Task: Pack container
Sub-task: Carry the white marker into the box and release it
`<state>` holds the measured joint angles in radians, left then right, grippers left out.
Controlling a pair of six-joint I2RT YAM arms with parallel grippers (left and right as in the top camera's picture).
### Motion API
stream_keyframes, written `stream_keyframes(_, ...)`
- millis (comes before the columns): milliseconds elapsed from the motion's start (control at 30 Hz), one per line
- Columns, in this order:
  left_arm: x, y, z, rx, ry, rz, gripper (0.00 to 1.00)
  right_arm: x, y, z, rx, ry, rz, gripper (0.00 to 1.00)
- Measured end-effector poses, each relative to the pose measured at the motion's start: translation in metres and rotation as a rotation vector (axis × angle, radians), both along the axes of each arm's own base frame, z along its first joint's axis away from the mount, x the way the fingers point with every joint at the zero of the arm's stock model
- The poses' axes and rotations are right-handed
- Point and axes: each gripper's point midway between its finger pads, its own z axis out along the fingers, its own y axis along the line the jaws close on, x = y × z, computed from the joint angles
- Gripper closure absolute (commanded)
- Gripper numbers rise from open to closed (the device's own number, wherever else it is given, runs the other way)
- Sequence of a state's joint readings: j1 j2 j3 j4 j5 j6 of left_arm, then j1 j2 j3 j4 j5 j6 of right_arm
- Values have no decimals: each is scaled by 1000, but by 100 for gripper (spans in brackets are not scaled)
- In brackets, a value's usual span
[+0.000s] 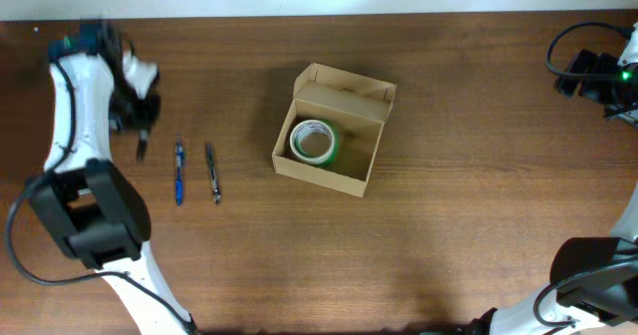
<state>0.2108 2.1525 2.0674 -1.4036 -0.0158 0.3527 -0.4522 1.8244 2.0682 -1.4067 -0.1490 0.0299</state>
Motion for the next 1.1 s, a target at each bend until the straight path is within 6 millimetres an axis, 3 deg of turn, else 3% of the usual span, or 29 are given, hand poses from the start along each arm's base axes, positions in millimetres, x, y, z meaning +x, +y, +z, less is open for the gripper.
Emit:
stream_keyframes(100,27,-33,70,9,-164,-127,98,0,0,0,0,0,0,1)
stream_keyframes(167,36,-70,112,16,-270,-259,98,0,0,0,1,1,1,1)
stream_keyframes(267,32,-134,149,16,-356,-481,98,0,0,0,1,1,0,1)
stream_keyframes(333,19,-183,157,6,-368,-654,98,0,0,0,0,0,0,1)
stream_keyframes(467,-17,-265,149,-11,-320,-990,98,0,0,0,0,0,0,1)
stream_keyframes(567,-40,-309,140,-14,-292,-1200,98,0,0,0,1,1,0,1)
stream_keyframes(633,-50,-325,130,-13,-263,-1291,98,0,0,0,0,0,-1,1)
stream_keyframes(800,-68,-345,80,-24,-100,-1453,99,0,0,0,0,0,0,1)
stream_keyframes(967,-79,-339,24,-39,97,-1516,98,0,0,0,0,0,0,1)
stream_keyframes(1100,-81,-334,2,-32,170,-1552,98,0,0,0,0,1,0,1)
